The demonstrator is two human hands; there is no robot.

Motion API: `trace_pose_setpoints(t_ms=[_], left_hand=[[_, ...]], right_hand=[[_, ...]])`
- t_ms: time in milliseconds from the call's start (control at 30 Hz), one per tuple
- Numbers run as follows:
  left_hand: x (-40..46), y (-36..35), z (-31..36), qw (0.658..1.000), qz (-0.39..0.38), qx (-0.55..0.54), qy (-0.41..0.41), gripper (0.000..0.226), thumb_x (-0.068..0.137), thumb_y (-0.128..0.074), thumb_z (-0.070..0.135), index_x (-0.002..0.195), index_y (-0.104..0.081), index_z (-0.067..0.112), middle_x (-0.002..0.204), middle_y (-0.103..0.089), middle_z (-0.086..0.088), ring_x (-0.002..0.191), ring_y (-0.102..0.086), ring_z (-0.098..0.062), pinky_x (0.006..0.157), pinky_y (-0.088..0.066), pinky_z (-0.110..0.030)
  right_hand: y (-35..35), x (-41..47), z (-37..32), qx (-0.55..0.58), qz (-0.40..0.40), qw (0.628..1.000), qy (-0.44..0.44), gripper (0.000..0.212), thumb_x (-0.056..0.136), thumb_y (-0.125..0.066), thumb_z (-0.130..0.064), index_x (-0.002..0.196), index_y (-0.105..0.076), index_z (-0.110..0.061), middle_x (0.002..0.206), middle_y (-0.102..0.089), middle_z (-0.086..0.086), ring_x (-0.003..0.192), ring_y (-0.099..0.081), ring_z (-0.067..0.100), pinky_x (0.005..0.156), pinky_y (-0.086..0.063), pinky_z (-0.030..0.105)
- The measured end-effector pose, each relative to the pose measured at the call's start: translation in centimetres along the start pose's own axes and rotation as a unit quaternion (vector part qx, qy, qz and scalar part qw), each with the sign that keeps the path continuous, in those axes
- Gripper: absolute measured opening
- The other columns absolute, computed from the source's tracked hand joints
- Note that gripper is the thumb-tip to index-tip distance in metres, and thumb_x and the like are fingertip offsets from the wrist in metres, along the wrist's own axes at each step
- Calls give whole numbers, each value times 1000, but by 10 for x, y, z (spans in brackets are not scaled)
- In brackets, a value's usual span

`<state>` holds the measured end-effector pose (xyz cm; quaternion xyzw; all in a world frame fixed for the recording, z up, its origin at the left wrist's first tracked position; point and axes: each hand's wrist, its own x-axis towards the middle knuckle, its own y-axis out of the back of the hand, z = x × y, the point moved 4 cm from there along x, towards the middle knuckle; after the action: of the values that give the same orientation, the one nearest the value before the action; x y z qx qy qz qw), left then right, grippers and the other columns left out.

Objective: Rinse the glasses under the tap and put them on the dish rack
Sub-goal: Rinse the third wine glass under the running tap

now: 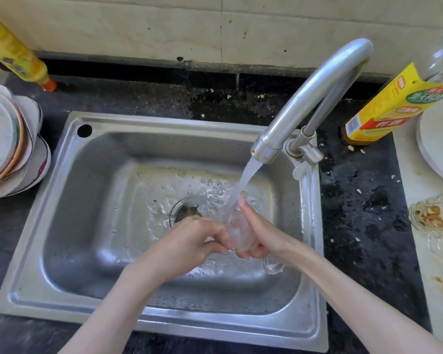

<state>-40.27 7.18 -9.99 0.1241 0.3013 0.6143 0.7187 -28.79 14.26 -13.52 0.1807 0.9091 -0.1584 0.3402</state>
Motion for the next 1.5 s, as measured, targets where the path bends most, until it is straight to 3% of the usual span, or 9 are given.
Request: trace_pose_setpoints(t_ms=[167, 400, 667, 800, 900, 1033, 1100, 1267, 1500], left_hand=[[-2, 2, 2, 984, 140, -89, 72, 28, 70, -79, 14, 63, -55, 27, 62, -59, 26, 61, -54, 6, 61, -36, -7], [-3, -6, 4, 1000, -5, -24, -14, 13, 76, -74, 16, 83, -70, 26, 83, -68, 15, 81, -58, 8, 81, -43, -12], [-6, 21, -4, 972, 213, -78, 59, 32, 59, -84, 24, 62, -53, 31, 62, -57, 11, 66, -52, 4, 65, -38, -7], [-9, 28, -11, 968, 230, -94, 18, 24, 65, -64, 64, 73, -60, 42, 92, -60, 22, 97, -50, 3, 87, -32, -7], [-7, 18, -9, 965, 168, -197, 41, 21, 74, -60, 53, 73, -57, 32, 114, -52, 23, 114, -48, 3, 95, -36, -14], [1, 7, -1, 929, 173, -319, 66, 30, 87, -58, 35, 78, -53, 7, 74, -63, 14, 71, -56, 1, 65, -41, -12], [5, 6, -5, 915, 216, -328, 95, 33, 85, -53, 39, 84, -56, 6, 75, -60, 4, 71, -53, -10, 65, -40, -17], [9, -5, -34, 797, 259, -510, 197, 42, 93, -45, 31, 107, -53, -8, 95, -68, -15, 83, -68, -18, 73, -53, -26], [2, -13, -50, 703, 279, -603, 254, 28, 86, -51, 33, 85, -57, 5, 104, -63, -22, 83, -68, -21, 72, -57, -28]], right_hand=[[-2, -3, -4, -31, 59, 997, 36, 33, 94, -37, -46, 110, -51, -21, 82, -51, -14, 54, -46, -8, 53, -36, 11], [-3, -3, -7, -9, 7, 1000, -8, 79, 93, -9, -59, 105, -61, -1, 40, -42, -5, 32, -25, 4, 37, -16, 16], [-5, -4, -12, -24, 44, 997, 65, 36, 93, -37, -45, 117, -51, -21, 72, -44, -12, 47, -43, -1, 50, -31, 11], [-12, -4, -6, 108, -36, 993, -16, 71, 83, -11, -73, 80, -67, -28, 50, -28, -4, 39, -18, 7, 44, -13, 21], [-13, -3, -2, 161, -81, 981, -74, 88, 75, -6, -82, 72, -58, -11, 41, -26, -5, 32, -18, 7, 34, -16, 17], [-9, -1, -7, 152, -83, 984, -35, 88, 83, -3, -75, 89, -56, -5, 48, -31, 4, 35, -31, 11, 36, -28, 19], [-1, -5, -11, 89, -52, 995, -13, 75, 91, -9, -65, 97, -56, -7, 52, -40, 4, 43, -41, 13, 44, -38, 23], [15, -17, -18, -14, 31, 999, 33, 35, 96, -50, -21, 64, -63, -12, 60, -62, 3, 96, -66, 31, 62, -54, 29], [11, -9, -19, 61, 75, 991, -88, 15, 87, -59, -12, 77, -66, -3, 60, -64, 6, 55, -60, 17, 67, -54, 29]])
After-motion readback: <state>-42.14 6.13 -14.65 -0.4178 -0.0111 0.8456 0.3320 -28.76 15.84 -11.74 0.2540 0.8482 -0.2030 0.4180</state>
